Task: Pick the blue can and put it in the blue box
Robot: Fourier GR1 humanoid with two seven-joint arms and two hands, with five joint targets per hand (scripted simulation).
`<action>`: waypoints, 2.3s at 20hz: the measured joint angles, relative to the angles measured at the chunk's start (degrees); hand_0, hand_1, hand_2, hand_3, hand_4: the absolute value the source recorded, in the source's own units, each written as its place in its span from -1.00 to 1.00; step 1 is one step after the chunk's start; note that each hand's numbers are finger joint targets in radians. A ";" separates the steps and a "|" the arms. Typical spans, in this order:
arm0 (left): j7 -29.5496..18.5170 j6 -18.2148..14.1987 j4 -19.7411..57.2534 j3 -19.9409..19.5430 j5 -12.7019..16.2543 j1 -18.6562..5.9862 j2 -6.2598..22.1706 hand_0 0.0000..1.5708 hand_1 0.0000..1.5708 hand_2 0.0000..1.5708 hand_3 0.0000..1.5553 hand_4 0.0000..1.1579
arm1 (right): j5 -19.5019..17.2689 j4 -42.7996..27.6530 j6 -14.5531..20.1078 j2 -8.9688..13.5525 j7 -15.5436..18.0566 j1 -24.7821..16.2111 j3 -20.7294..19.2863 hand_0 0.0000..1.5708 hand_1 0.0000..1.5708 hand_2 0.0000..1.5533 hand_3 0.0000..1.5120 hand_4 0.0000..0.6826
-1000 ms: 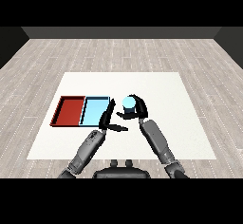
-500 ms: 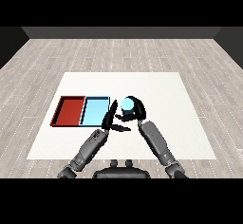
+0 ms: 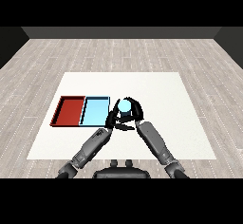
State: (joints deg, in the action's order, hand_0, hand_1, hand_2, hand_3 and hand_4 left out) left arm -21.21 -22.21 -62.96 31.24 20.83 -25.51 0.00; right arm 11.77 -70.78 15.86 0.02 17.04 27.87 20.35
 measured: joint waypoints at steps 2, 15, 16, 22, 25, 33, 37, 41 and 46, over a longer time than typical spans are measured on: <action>1.08 0.08 0.04 -0.48 -0.59 -0.52 0.00 -1.00 -1.00 -1.00 -1.00 -1.00 | 0.05 -0.44 -0.24 0.00 -0.67 0.39 -0.19 0.82 0.82 0.88 0.83 0.61; -0.64 -2.64 3.59 2.61 3.89 -4.54 1.11 -1.00 -1.00 -1.00 -1.00 -1.00 | 2.80 -0.97 3.84 0.55 -1.40 1.68 4.78 0.86 0.86 0.88 0.81 0.57; -0.90 -3.10 4.12 3.14 4.62 -5.07 1.16 -1.00 -1.00 -1.00 -1.00 -1.00 | 2.56 -1.26 3.66 0.56 -1.29 1.37 4.84 0.83 0.83 0.86 0.79 0.53; -0.92 -2.88 5.36 3.14 4.02 -6.19 0.91 -1.00 -1.00 -1.00 -1.00 -1.00 | 1.85 -1.67 3.96 0.54 -1.34 0.76 5.74 0.84 0.84 0.86 0.80 0.42; -1.71 -5.13 6.10 4.80 5.68 -6.39 1.51 -1.00 -1.00 -1.00 -1.00 0.05 | 1.58 -2.49 5.11 1.03 -1.52 0.55 7.36 0.85 0.85 0.87 0.81 0.46; -0.45 -12.20 7.15 7.07 8.50 -7.57 1.68 1.00 1.00 0.98 0.88 0.95 | 2.86 -2.07 4.71 1.36 -0.76 1.46 7.34 0.80 0.80 0.87 0.81 0.54; -1.01 -13.15 8.85 7.07 8.61 -8.29 1.83 1.00 1.00 0.98 0.88 0.96 | 3.99 -0.93 6.26 1.54 0.06 2.18 8.43 0.81 0.81 0.87 0.82 0.56; 1.61 -14.85 8.99 6.10 6.44 -8.91 1.46 1.00 1.00 0.98 0.89 0.97 | 4.53 0.43 3.99 1.09 0.93 2.81 6.47 0.70 0.70 0.81 0.72 0.45; 1.28 -15.09 8.88 4.47 4.42 -8.34 0.93 1.00 1.00 0.99 0.89 0.97 | 2.21 0.05 5.11 0.73 -1.42 3.11 6.33 -1.00 -1.00 -1.00 -1.00 -1.00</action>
State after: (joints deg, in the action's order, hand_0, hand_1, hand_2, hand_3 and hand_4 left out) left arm -19.92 -37.30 -54.08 35.71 25.26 -33.86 0.93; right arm 13.97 -70.73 20.97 0.74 15.62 30.97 26.68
